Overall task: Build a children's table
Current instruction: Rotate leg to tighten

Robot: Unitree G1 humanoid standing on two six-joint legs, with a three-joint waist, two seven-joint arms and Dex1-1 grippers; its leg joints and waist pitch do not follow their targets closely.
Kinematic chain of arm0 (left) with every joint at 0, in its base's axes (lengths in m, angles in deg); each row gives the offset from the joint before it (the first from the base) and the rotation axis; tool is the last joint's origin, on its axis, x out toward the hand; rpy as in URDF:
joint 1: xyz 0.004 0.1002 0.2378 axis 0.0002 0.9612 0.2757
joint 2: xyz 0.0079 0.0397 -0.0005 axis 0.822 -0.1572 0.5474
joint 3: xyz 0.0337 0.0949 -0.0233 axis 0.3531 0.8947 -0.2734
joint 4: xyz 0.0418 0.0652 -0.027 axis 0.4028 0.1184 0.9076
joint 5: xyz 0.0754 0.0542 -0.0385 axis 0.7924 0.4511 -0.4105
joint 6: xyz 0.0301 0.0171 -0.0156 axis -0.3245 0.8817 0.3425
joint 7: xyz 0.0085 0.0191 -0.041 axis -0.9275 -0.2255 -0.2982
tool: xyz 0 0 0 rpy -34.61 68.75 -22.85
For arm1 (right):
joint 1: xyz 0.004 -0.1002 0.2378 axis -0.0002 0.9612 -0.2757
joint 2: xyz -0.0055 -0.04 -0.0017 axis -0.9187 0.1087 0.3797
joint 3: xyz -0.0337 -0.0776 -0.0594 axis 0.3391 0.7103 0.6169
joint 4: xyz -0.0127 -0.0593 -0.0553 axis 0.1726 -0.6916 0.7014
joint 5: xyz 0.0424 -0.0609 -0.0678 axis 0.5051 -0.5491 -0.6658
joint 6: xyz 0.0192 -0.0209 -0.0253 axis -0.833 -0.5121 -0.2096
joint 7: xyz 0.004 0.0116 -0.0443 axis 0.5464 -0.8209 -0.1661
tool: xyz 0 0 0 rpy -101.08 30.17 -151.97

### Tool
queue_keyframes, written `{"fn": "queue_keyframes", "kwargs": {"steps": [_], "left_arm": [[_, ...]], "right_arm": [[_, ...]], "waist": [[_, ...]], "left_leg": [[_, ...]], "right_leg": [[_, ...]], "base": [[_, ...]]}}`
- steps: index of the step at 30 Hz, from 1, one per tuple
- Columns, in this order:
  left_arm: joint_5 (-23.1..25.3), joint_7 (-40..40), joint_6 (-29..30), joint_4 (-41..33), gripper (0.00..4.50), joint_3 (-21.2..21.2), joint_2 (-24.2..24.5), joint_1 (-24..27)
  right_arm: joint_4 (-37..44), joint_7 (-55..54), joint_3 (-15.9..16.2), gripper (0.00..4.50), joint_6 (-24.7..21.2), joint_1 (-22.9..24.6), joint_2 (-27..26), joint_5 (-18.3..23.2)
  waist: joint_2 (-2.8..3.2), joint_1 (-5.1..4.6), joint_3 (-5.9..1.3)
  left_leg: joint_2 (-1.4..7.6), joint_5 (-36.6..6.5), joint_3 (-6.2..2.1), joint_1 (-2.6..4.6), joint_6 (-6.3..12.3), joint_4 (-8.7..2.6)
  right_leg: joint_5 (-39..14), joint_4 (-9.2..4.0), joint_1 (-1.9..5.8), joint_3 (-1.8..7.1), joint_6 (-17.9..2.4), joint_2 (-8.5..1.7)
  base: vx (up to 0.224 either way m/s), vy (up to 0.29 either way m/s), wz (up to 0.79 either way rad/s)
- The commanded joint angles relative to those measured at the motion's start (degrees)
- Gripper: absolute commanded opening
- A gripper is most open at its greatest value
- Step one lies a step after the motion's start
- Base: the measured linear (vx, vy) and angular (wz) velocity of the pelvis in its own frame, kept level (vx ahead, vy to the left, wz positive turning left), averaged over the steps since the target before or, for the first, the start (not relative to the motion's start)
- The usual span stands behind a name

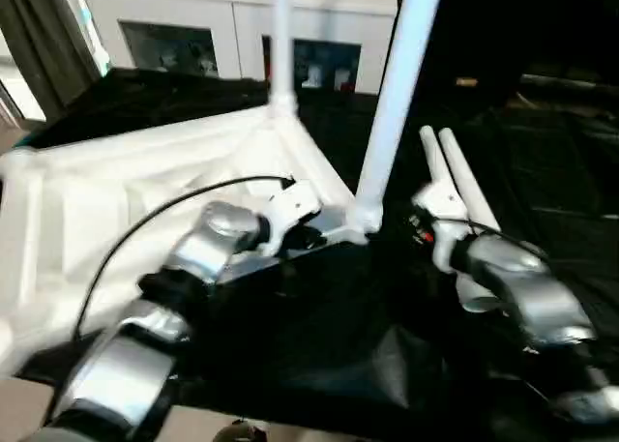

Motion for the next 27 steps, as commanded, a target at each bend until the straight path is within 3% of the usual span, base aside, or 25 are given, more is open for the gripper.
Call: {"fn": "queue_keyframes", "kwargs": {"steps": [1,4,6,9,17,18,27], "left_arm": [[-1.16,6.96,-0.96,-3.16,0.0,2.53,1.2,1.75],[-2.31,11.49,-0.86,-6.5,0.0,3.6,2.79,2.93],[-2.94,13.44,-0.41,-8.32,0.0,3.86,3.39,3.62],[-3.49,14.79,0.17,-9.85,0.0,4.0,3.83,4.18],[-3.85,16.83,1.37,-12.98,0.0,4.12,5.17,5.58],[-3.73,16.74,1.52,-13.11,0.0,4.06,5.19,5.61],[-3.56,16.22,2.15,-13.59,0.0,3.93,5.18,5.71]], "right_arm": [[3.63,4.22,1.32,3.86,-1.35,0.4,2.13,1.19],[4.79,6.44,1.68,3.86,-2.28,0.47,3.72,1.55],[5.41,7.78,2.1,3.86,-3.03,0.68,4.31,1.69],[6.03,8.95,2.79,3.86,-3.39,1.08,4.88,1.53],[8.28,11.37,4.05,3.86,-4.96,2.16,5.03,2.43],[8.41,11.55,4.09,3.59,-5.25,2.17,4.96,2.52],[9.2,11.97,4.53,2.96,-6.36,2.42,4.67,2.87]], "waist": [[-0.14,0.45,-4.71],[-0.14,0.68,-4.49],[-0.07,0.87,-4.21],[0.0,0.93,-4.07],[-0.25,0.96,-4.23],[-0.23,0.95,-4.21],[-0.41,0.99,-4.27]], "left_leg": [[4.08,-5.88,-2.0,1.17,5.57,-3.43],[4.24,-7.76,-1.85,1.32,5.21,-3.5],[4.34,-10.04,-1.81,1.54,4.03,-3.66],[4.47,-11.8,-1.95,1.7,2.43,-3.98],[4.24,-10.13,-1.92,1.52,2.44,-3.83],[4.22,-9.98,-1.93,1.5,2.45,-3.8],[4.17,-9.05,-1.89,1.46,2.87,-3.69]], "right_leg": [[1.7,-2.92,3.05,2.77,-16.03,-5.67],[-1.19,-3.19,2.8,2.74,-16.32,-5.75],[-6.27,-3.72,2.57,2.86,-15.5,-5.79],[-9.59,-3.97,2.42,2.86,-14.76,-5.81],[-8.55,-3.82,2.5,2.9,-14.04,-5.77],[-8.29,-3.79,2.5,2.91,-14.04,-5.79],[-7.85,-3.68,2.55,2.87,-14.03,-5.74]], "base": [[0.0,0.0,0.0],[0.0,0.0,0.0],[0.0,0.0,0.0],[0.0,0.0,0.0],[0.0,0.0,0.0],[0.0,0.0,0.0],[0.0,0.0,0.0]]}}
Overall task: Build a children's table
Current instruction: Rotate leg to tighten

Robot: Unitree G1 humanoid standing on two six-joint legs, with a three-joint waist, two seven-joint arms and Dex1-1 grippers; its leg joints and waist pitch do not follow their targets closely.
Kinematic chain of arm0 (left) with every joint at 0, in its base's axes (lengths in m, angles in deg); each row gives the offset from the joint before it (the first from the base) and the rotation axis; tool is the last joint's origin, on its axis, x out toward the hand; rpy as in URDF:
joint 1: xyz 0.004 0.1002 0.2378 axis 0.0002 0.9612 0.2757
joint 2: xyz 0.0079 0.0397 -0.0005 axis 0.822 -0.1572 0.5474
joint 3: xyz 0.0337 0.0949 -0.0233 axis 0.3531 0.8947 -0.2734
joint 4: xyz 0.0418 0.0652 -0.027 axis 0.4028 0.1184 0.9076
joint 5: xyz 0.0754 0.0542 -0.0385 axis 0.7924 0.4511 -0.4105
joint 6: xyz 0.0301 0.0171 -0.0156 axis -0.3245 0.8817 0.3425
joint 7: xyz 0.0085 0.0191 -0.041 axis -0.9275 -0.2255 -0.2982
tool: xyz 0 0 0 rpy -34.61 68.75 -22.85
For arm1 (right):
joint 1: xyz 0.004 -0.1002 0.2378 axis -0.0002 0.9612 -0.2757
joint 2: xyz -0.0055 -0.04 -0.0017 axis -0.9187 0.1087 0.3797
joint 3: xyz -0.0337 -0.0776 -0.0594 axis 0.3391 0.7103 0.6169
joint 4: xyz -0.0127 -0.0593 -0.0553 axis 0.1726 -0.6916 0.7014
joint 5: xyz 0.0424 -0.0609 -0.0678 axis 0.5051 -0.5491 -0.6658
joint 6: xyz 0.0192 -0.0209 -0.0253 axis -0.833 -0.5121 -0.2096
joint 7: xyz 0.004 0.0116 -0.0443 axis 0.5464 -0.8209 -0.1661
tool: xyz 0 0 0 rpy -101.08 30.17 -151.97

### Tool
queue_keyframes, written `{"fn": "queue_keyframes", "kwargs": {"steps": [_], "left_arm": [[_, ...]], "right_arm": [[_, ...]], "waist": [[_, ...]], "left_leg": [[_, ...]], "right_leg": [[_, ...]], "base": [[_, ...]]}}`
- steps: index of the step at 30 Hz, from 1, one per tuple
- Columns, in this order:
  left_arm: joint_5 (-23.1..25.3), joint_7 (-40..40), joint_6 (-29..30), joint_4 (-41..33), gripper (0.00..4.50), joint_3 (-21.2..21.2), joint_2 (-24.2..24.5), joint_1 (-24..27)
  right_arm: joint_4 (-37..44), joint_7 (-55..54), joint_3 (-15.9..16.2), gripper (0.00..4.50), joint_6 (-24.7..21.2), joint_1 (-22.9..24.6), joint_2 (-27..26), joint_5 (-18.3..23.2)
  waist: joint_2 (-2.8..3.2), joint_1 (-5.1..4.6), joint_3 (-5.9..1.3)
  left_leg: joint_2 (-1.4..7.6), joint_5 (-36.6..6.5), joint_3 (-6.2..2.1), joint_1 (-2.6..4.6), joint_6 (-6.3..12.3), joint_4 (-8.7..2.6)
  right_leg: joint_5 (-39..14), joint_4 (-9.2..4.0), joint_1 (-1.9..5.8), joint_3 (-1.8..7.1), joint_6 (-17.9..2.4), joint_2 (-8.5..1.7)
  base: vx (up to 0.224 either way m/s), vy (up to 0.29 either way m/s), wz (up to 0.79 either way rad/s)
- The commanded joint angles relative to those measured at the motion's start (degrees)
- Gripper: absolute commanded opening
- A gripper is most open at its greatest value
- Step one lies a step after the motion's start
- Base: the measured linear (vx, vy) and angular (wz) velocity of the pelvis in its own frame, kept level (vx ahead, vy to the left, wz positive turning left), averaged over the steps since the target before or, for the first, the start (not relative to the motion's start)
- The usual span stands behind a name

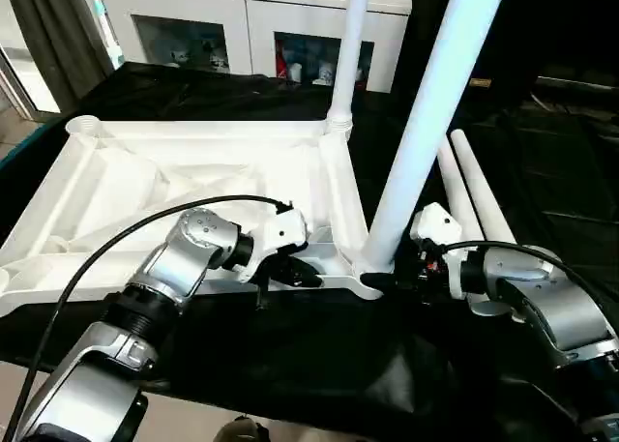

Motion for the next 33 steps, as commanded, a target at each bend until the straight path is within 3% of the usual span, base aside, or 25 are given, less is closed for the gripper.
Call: {"fn": "queue_keyframes", "kwargs": {"steps": [1,6,11,15,17,18,19,23,26,27,33], "left_arm": [[-0.36,0.89,0.25,-2.01,0.0,0.94,-0.15,0.03],[-0.27,0.71,0.2,-2.07,0.0,0.82,-0.02,0.34],[0.51,-3.92,0.67,-0.27,0.0,-0.52,-1.19,-0.03],[1.74,-16.2,2.99,5.77,0.0,-3.74,-5.81,-2.71],[1.98,-18.11,3.31,6.72,0.0,-4.15,-6.54,-3.17],[2.14,-22.64,4.29,8.91,0.0,-5.27,-8.42,-4.29],[1.79,-26.27,5.74,10.7,0.0,-6.41,-10.32,-5.31],[1.88,-36.3,8.32,16.38,0.0,-7.85,-16.23,-8.5],[3.05,-38.39,7.3,18.41,0.0,-6.96,-17.99,-9.39],[3.05,-38.39,7.3,18.41,0.0,-6.96,-17.99,-9.39],[4.29,-38.66,5.75,20.89,0.0,-6.29,-19.17,-10.59]], "right_arm": [[1.66,0.44,0.52,2.87,-0.62,0.14,0.37,0.44],[1.74,0.83,0.79,2.73,-0.94,0.39,0.21,0.6],[-1.97,-5.15,-0.82,2.72,0.7,0.06,-3.25,-0.85],[-10.68,-20.27,-5.46,2.72,0.2,-1.77,-11.64,-2.12],[-12.0,-22.65,-6.22,2.72,-0.04,-2.08,-13.02,-2.16],[-14.67,-28.17,-7.88,2.72,-0.63,-2.9,-15.96,-2.23],[-17.21,-33.23,-9.1,2.72,-0.66,-3.81,-18.44,-2.49],[-25.46,-47.5,-9.92,2.72,0.7,-7.34,-25.12,-5.2],[-26.55,-46.69,-9.5,2.72,2.96,-8.4,-27.64,-5.01],[-26.55,-46.69,-9.5,3.26,2.96,-8.4,-27.64,-5.01],[-27.79,-44.73,-8.9,3.78,6.25,-10.12,-28.6,-6.0]], "waist": [[-0.42,0.04,-4.32],[-0.45,0.05,-4.37],[-0.42,-0.18,-4.34],[-0.42,-0.74,-4.17],[-0.41,-0.98,-4.2],[-0.23,-1.0,-4.14],[-0.28,-0.97,-4.16],[-0.08,-1.33,-4.07],[-0.02,-1.22,-4.09],[-0.11,-1.2,-3.98],[-0.16,-1.61,-3.92]], "left_leg": [[4.09,-8.93,-1.95,1.55,2.93,-3.77],[4.06,-8.43,-1.95,1.47,3.13,-3.71],[4.0,-9.35,-1.92,1.58,2.47,-3.72],[3.71,-12.59,-2.11,1.83,0.05,-3.91],[3.73,-13.56,-2.31,1.84,-0.71,-4.08],[3.72,-13.67,-2.1,2.01,-0.7,-4.06],[3.74,-13.92,-2.27,1.95,-0.9,-4.12],[3.5,-16.06,-2.51,2.27,-2.26,-4.18],[3.69,-16.85,-2.35,2.54,-1.93,-4.41],[3.56,-16.69,-2.33,2.27,-1.47,-4.4],[3.54,-17.86,-2.6,2.03,-1.09,-4.68]], "right_leg": [[-7.74,-3.74,2.63,2.87,-13.92,-5.7],[-7.54,-3.69,2.72,2.83,-13.93,-5.71],[-8.86,-3.87,2.48,2.84,-13.96,-5.75],[-15.89,-4.7,2.42,2.73,-12.79,-5.88],[-17.87,-4.9,2.45,2.69,-11.72,-5.91],[-17.37,-4.96,2.03,2.84,-11.61,-5.74],[-16.98,-4.92,2.22,2.81,-11.7,-5.83],[-21.41,-5.53,1.87,2.68,-10.94,-6.03],[-18.64,-5.51,1.8,2.88,-10.27,-5.69],[-17.95,-5.53,2.0,2.93,-10.25,-5.77],[-20.62,-5.7,2.2,2.81,-9.44,-5.89]], "base": [[0.0,0.0,0.0],[0.0,0.0,0.0],[0.0,0.0,0.0],[0.0,0.0,0.0],[0.0,0.0,0.0],[0.0,0.0,0.0],[0.0,0.0,0.0],[0.0,0.0,0.0],[0.0,0.0,0.0],[0.0,0.0,0.0],[0.0,0.0,0.0]]}}
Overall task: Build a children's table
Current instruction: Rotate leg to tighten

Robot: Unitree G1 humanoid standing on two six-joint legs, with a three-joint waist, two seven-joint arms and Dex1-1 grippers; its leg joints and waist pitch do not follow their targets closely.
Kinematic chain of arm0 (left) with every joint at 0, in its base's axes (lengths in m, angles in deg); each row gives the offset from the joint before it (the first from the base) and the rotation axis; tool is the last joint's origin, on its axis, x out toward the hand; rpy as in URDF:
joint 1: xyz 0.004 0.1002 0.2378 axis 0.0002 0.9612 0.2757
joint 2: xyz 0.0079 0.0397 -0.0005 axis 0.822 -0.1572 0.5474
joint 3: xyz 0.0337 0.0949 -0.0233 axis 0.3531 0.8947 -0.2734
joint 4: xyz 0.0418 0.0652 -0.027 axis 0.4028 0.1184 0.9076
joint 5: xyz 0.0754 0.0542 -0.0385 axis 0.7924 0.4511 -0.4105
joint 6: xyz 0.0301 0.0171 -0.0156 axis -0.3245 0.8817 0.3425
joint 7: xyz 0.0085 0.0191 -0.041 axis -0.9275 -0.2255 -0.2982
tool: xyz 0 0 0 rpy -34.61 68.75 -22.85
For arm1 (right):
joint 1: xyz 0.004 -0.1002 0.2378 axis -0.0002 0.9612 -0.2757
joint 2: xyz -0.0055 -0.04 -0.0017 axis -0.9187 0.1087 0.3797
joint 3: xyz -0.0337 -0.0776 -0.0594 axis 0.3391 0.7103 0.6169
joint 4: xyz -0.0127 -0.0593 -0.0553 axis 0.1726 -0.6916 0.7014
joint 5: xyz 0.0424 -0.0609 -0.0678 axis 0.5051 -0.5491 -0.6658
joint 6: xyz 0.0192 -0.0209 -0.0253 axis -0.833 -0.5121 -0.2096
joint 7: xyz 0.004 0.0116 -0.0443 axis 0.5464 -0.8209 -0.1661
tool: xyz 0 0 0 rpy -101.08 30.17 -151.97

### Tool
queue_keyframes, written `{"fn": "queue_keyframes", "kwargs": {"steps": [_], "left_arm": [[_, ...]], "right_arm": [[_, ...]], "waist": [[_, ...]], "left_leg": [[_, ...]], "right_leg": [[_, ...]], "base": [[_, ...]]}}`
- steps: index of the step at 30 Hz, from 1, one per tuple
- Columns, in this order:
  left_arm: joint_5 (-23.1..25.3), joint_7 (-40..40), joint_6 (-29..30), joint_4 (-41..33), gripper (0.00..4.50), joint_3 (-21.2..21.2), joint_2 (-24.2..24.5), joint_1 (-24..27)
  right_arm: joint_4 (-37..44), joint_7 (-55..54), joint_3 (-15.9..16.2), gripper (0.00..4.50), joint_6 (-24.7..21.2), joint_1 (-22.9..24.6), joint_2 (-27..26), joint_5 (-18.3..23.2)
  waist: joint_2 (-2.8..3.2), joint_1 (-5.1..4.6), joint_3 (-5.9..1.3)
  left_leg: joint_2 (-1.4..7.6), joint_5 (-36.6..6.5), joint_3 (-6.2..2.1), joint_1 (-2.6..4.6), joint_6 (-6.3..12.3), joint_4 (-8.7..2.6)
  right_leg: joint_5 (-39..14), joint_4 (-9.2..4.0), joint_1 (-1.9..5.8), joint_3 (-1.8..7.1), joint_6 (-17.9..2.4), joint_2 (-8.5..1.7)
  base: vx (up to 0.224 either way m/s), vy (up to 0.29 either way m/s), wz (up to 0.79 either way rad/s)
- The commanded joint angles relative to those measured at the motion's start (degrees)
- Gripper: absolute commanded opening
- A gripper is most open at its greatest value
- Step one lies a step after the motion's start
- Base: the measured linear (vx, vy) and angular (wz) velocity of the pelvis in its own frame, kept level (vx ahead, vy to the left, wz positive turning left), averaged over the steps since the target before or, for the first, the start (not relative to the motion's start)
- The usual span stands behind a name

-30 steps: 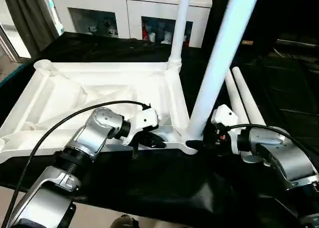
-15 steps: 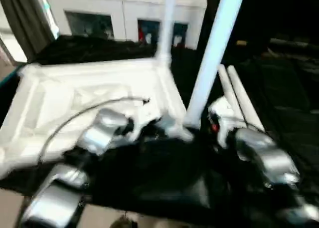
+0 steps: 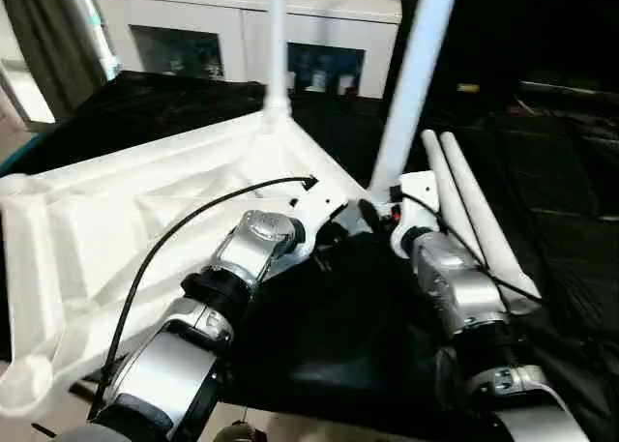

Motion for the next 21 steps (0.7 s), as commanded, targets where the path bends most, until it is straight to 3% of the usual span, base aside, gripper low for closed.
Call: {"fn": "queue_keyframes", "kwargs": {"steps": [1,4,5,8,10,12,13,19,21], "left_arm": [[0.67,-0.84,-0.65,1.36,0.0,0.44,-1.04,-0.87],[0.57,-0.21,-1.21,1.68,0.0,0.61,-0.8,-0.98],[0.28,2.26,-2.29,1.03,0.0,1.08,0.2,-0.45],[-0.01,6.01,-4.39,-0.01,0.0,1.82,1.63,0.44],[-0.57,14.16,-7.7,-2.53,0.0,2.95,5.11,2.52],[-0.73,15.12,-7.71,-2.95,0.0,3.02,5.57,2.79],[-1.13,18.61,-9.06,-4.17,0.0,3.49,7.25,3.64],[-2.11,26.23,-11.07,-7.38,0.0,4.61,10.87,5.5],[-2.55,28.67,-10.92,-9.23,0.0,4.97,11.9,6.25]], "right_arm": [[-1.69,2.13,2.3,3.78,-0.18,0.0,-1.19,0.24],[-1.85,2.0,2.35,3.95,0.54,-0.31,-0.7,-0.11],[-0.24,5.35,3.15,3.95,1.02,-0.01,1.65,-0.16],[2.21,10.05,4.36,3.95,1.6,0.68,4.9,-0.37],[8.42,20.32,6.78,3.95,2.6,3.0,12.33,-1.33],[9.33,21.52,6.86,3.95,2.5,3.3,13.18,-1.2],[12.33,26.11,7.16,3.95,1.83,4.29,16.44,-0.35],[18.44,34.94,8.44,3.95,-0.36,6.62,23.21,2.02],[20.14,37.6,8.94,3.95,-1.47,7.36,24.63,2.89]], "waist": [[-0.14,-0.09,-3.78],[-0.32,-0.03,-3.85],[-0.69,-0.03,-3.77],[-0.53,0.27,-4.08],[-0.66,0.89,-3.96],[-0.65,0.84,-3.98],[-0.52,1.07,-4.12],[-0.32,1.39,-4.1],[-0.4,1.53,-3.99]], "left_leg": [[3.56,-17.42,-2.62,1.25,-0.7,-4.87],[3.64,-16.43,-2.46,1.36,-0.23,-4.77],[3.58,-15.74,-2.34,1.21,0.11,-4.75],[3.61,-12.71,-2.19,0.95,1.38,-4.46],[3.84,-11.43,-2.22,0.73,2.79,-4.3],[3.83,-10.68,-2.06,0.81,3.29,-4.21],[3.81,-10.54,-2.08,0.81,3.6,-4.16],[4.13,-10.27,-1.91,1.14,3.94,-4.09],[4.26,-10.29,-1.99,0.91,3.97,-4.19]], "right_leg": [[-20.29,-5.62,1.78,2.77,-9.65,-5.91],[-18.91,-5.54,1.67,2.87,-10.01,-5.89],[-18.19,-5.46,1.73,2.9,-10.3,-5.86],[-13.9,-4.95,2.01,2.89,-10.85,-5.79],[-11.73,-4.75,2.36,2.9,-10.61,-5.89],[-10.26,-4.5,2.1,2.96,-11.29,-5.73],[-10.09,-4.45,2.29,2.86,-11.95,-5.8],[-7.47,-4.07,2.02,2.83,-14.06,-5.66],[-7.54,-3.98,2.21,2.86,-14.13,-5.77]], "base": [[0.0,0.0,0.0],[0.0,0.0,0.0],[0.0,0.0,0.0],[0.0,0.0,0.0],[0.0,0.0,0.0],[0.0,0.0,0.0],[0.0,0.0,0.0],[0.0,0.0,0.0],[0.0,0.0,0.0]]}}
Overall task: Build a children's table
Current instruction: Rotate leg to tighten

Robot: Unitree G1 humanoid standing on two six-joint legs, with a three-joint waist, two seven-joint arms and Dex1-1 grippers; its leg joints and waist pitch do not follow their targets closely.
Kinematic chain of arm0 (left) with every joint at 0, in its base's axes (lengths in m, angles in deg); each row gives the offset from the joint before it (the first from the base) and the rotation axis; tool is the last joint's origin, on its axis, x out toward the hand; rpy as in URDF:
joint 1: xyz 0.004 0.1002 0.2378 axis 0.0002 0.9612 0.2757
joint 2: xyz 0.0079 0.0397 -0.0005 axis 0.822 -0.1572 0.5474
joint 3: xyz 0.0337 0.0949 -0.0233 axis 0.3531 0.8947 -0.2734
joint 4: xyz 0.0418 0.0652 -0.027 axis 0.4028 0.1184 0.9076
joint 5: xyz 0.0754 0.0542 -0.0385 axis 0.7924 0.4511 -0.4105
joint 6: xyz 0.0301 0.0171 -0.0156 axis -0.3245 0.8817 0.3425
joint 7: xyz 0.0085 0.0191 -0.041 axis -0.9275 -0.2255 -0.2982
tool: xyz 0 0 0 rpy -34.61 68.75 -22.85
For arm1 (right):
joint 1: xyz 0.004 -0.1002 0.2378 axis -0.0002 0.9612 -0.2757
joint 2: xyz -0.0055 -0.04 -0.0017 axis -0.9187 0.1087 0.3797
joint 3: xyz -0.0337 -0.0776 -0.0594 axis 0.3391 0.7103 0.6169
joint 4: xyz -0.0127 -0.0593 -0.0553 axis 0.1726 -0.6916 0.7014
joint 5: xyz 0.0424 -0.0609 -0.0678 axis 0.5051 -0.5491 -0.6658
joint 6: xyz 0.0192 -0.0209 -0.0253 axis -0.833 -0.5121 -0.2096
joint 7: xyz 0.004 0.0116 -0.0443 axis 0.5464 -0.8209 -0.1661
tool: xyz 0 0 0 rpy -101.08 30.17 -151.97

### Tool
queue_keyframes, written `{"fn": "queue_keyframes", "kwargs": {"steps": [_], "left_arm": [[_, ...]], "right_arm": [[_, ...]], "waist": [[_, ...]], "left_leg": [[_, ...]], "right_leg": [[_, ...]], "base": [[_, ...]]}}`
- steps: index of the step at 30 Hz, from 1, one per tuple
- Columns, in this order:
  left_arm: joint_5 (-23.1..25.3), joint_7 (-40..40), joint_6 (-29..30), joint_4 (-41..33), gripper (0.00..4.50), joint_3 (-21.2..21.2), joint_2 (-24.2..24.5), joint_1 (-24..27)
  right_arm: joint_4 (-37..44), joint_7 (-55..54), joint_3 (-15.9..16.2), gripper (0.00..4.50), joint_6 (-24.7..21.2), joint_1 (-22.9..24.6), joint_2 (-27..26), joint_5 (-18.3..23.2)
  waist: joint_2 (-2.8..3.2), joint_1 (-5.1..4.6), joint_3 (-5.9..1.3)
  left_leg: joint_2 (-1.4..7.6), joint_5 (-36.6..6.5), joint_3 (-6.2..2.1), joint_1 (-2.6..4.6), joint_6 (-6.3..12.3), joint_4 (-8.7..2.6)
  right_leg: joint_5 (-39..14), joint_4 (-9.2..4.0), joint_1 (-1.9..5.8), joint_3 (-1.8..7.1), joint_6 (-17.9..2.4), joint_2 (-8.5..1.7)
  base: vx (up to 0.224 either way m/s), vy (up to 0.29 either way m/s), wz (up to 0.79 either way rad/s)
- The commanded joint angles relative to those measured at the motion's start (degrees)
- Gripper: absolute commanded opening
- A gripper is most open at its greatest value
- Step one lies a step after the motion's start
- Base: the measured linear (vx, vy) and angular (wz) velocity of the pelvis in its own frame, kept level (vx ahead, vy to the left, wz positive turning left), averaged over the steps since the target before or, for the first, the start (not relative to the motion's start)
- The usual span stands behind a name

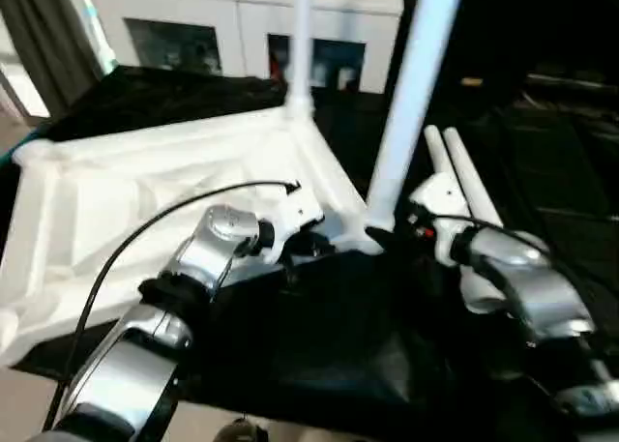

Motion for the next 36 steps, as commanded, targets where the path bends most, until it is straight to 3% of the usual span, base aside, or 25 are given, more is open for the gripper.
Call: {"fn": "queue_keyframes", "kwargs": {"steps": [1,5,7,9,11,19,23,29,33,34,36], "left_arm": [[-1.14,4.92,-0.42,-2.72,0.0,1.89,0.91,1.4],[-1.46,8.13,-0.26,-5.35,0.0,2.68,2.51,2.67],[-1.21,8.8,-0.16,-5.82,0.0,3.02,3.01,3.04],[-1.27,9.4,-0.06,-6.4,0.0,3.19,3.36,3.42],[-1.45,9.97,0.34,-7.08,0.0,3.27,3.61,3.72],[-1.53,11.0,1.74,-9.56,0.0,3.49,4.49,4.78],[-1.53,11.08,1.97,-9.92,0.0,3.48,4.64,4.97],[-1.63,10.82,2.69,-10.6,0.0,3.46,4.72,5.43],[-0.64,3.99,4.23,-7.73,0.0,1.82,2.51,4.33],[-0.19,0.83,4.79,-6.35,0.0,1.12,1.4,3.71],[0.79,-4.87,5.74,-3.72,0.0,0.13,-0.59,2.33]], "right_arm": [[2.84,4.44,1.15,3.95,-1.94,1.18,1.9,1.31],[5.09,8.02,3.92,3.95,-4.0,2.29,3.48,0.47],[5.1,7.35,3.96,3.95,-3.57,2.04,2.81,0.16],[4.75,6.55,3.7,3.95,-3.04,1.6,1.83,0.25],[4.6,6.1,3.55,3.95,-3.18,1.31,1.19,0.6],[6.11,8.13,3.96,3.26,-4.95,1.76,1.56,1.45],[6.3,8.36,3.93,2.87,-5.16,1.98,1.62,1.39],[6.52,7.94,3.58,2.77,-5.68,2.54,0.84,2.06],[-0.65,-2.02,0.9,2.75,-6.42,1.33,-4.58,0.48],[-3.62,-6.61,-0.21,2.75,-7.56,0.62,-6.63,-0.24],[-7.96,-13.96,-2.66,2.75,-8.91,-0.66,-10.33,-0.26]], "waist": [[-0.47,0.1,-4.07],[-0.39,0.14,-3.88],[-0.37,0.15,-3.7],[-0.39,0.1,-3.75],[-0.43,0.07,-3.81],[-0.53,0.1,-4.0],[-0.49,0.09,-3.89],[-0.48,-0.01,-3.9],[-0.48,-0.35,-3.76],[-0.77,-0.63,-3.53],[-0.56,-0.95,-3.46]], "left_leg": [[4.11,-10.66,-1.96,1.43,3.82,-3.89],[4.21,-11.97,-1.96,1.49,3.2,-4.05],[4.24,-13.76,-2.0,1.78,2.14,-4.19],[4.29,-13.82,-2.17,1.65,1.55,-4.33],[4.22,-13.65,-2.13,1.71,1.41,-4.32],[4.12,-10.5,-2.0,1.43,2.53,-4.04],[4.07,-11.23,-1.97,1.54,2.37,-4.06],[4.08,-11.55,-2.02,1.55,1.95,-4.1],[3.91,-12.22,-2.02,1.52,1.37,-4.16],[3.78,-13.74,-2.03,1.59,0.64,-4.29],[3.72,-16.08,-2.27,2.08,-0.74,-4.35]], "right_leg": [[-8.4,-4.01,2.7,2.86,-14.17,-5.8],[-11.6,-4.28,2.44,2.87,-13.78,-5.83],[-14.93,-4.68,2.12,2.99,-13.04,-5.9],[-15.46,-4.6,2.22,3.01,-12.61,-6.02],[-15.15,-4.57,2.13,3.01,-12.5,-5.91],[-10.02,-3.95,2.47,2.98,-13.34,-5.84],[-11.33,-4.14,2.39,2.95,-13.22,-5.78],[-11.97,-4.19,2.39,2.96,-12.95,-5.79],[-13.18,-4.38,2.22,2.94,-13.05,-5.77],[-16.31,-4.74,2.08,2.89,-12.62,-5.79],[-21.75,-5.31,1.78,2.86,-11.5,-5.97]], "base": [[0.0,0.0,0.0],[0.0,0.0,0.0],[0.0,0.0,0.0],[0.0,0.0,0.0],[0.0,0.0,0.0],[0.0,0.0,0.0],[0.0,0.0,0.0],[0.0,0.0,0.0],[0.0,0.0,0.0],[0.0,0.0,0.0],[0.0,0.0,0.0]]}}
